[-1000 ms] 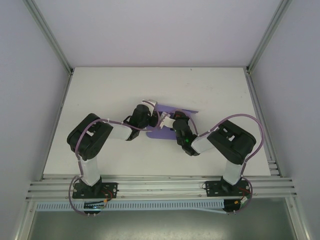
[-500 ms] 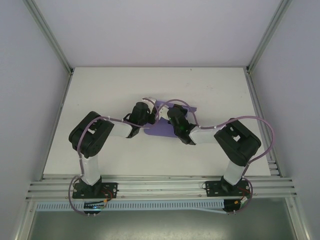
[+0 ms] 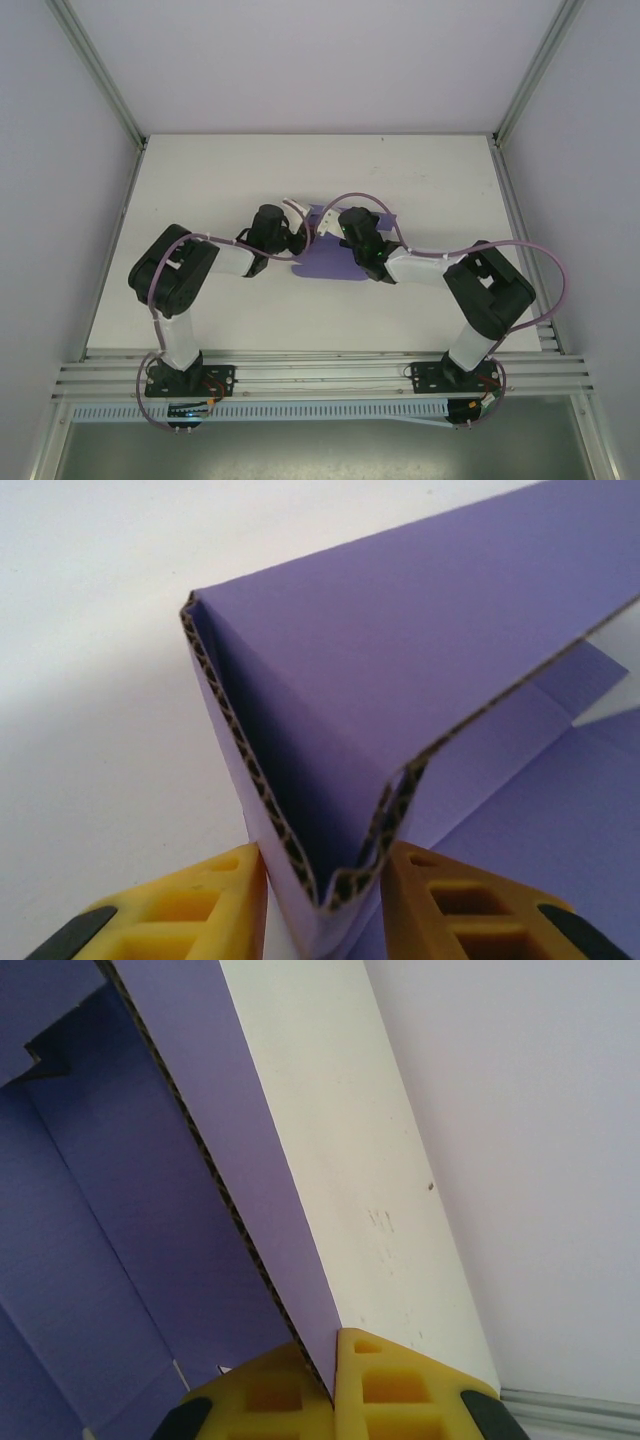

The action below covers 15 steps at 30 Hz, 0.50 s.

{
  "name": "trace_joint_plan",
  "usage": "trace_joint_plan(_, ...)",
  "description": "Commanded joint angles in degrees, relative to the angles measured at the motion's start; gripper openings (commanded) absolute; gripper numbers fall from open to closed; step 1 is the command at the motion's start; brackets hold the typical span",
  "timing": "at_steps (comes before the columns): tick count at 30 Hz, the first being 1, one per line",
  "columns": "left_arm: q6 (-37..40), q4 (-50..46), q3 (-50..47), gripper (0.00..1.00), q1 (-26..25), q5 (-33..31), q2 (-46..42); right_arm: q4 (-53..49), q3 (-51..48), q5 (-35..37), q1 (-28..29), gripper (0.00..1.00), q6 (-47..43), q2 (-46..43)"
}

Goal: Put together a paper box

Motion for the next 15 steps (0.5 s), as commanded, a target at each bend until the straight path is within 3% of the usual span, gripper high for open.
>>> trace_joint_plan(1, 4.4, -3.2, -0.9, 0.34, -0.1, 6.1, -2.8, -5.4, 0.3, -4.6, 0.1, 0.0, 2.2, -0.1)
trace_joint_plan(5, 5.4, -6.5, -1.3, 0.42, -0.1, 7.0, -2.9, -5.4, 0.4, -5.0, 0.1, 0.0, 2.0, -0.3)
trace_joint_plan(12, 4.5, -6.4, 1.0, 0.37, -0.1, 6.8, -0.1, -5.8, 0.3, -5.4, 0.7, 0.0, 1.4, -0.4)
trace_joint_plan(15, 4.9, -8.2, 4.1, 0.44, -0.1, 7.1, 1.6, -6.5, 0.3, -6.2, 0.9, 0.0, 1.6, -0.3)
